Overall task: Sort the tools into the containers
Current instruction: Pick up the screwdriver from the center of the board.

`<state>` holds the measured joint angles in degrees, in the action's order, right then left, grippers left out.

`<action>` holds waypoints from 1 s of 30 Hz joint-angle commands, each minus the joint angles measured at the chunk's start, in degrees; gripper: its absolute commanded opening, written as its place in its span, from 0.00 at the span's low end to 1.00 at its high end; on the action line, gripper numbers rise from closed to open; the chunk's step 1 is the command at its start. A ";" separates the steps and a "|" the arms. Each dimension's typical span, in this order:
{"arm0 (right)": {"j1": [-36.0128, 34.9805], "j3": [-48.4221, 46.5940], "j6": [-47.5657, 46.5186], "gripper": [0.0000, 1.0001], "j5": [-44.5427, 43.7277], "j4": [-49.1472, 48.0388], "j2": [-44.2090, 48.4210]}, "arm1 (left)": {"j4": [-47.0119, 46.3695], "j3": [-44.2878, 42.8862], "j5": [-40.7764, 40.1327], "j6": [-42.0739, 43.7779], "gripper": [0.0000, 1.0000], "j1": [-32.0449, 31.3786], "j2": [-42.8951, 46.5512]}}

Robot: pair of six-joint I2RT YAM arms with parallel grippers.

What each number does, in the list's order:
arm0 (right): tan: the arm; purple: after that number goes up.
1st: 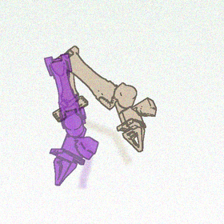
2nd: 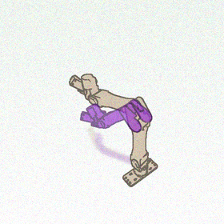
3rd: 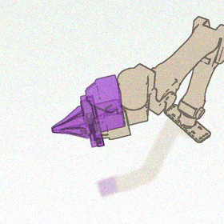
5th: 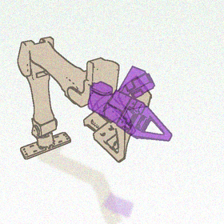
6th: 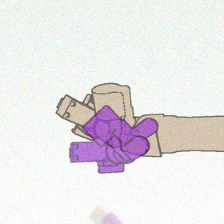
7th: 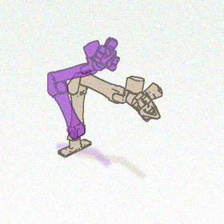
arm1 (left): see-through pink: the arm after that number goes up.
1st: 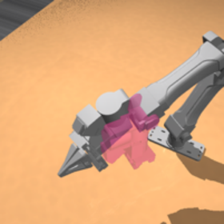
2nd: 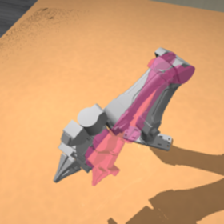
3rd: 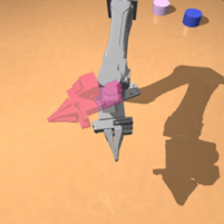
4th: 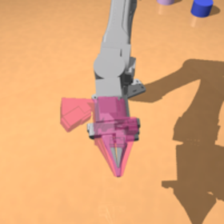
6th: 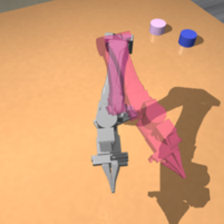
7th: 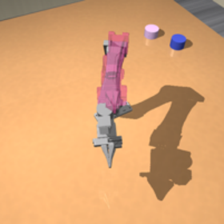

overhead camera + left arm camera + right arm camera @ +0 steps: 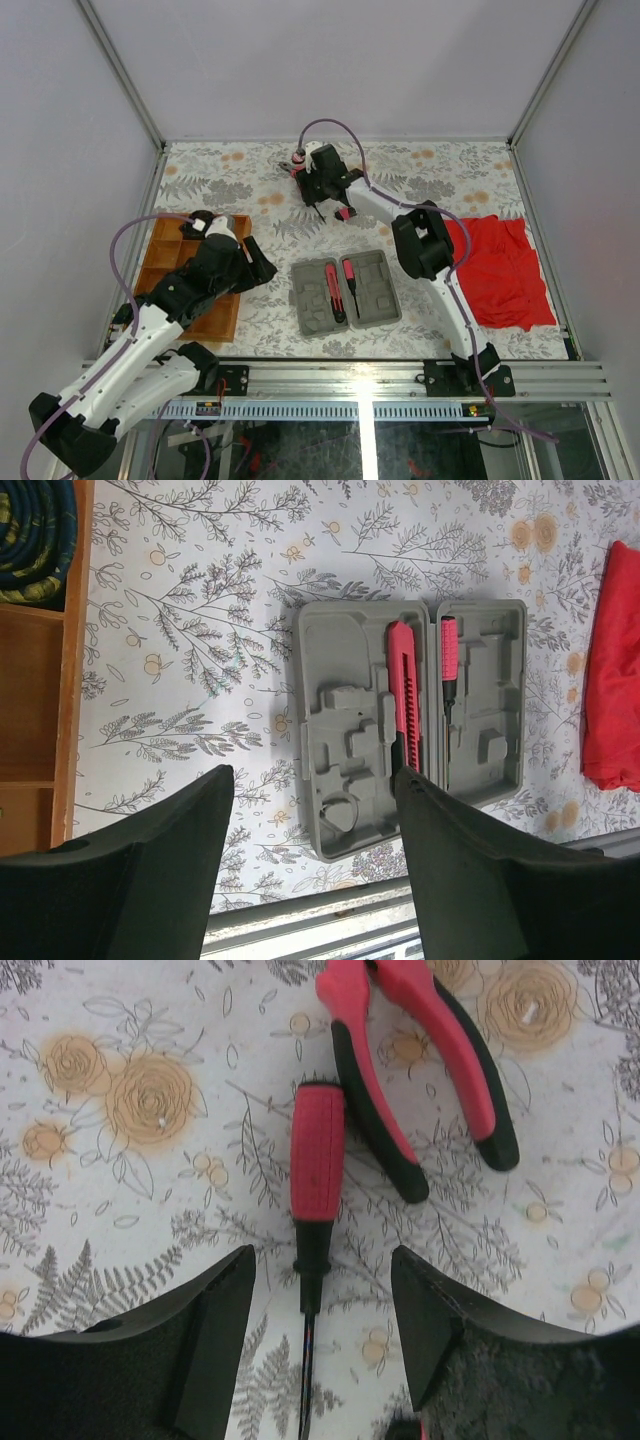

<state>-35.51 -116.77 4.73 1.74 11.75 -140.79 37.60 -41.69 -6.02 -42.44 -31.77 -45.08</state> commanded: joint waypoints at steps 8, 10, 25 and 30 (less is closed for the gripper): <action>0.77 -12.03 -2.01 0.60 4.15 4.98 -7.55 | 1.83 -0.71 -0.62 -0.01 0.65 0.30 1.94; 0.94 -12.31 -1.89 0.58 4.23 5.65 -8.21 | 1.94 -0.74 -0.62 -0.17 0.65 0.30 2.03; 1.05 -5.37 -3.46 0.14 8.92 6.36 -3.52 | 1.95 -0.26 -1.09 -0.62 0.65 0.30 2.45; 1.05 -0.63 -4.88 0.00 10.42 5.39 0.96 | 1.86 -0.15 -1.40 -0.72 0.65 0.30 2.73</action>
<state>-34.39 -120.99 1.58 9.10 15.09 -145.10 39.57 -41.69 -6.04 -42.76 -31.77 -43.09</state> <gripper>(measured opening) 0.243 0.646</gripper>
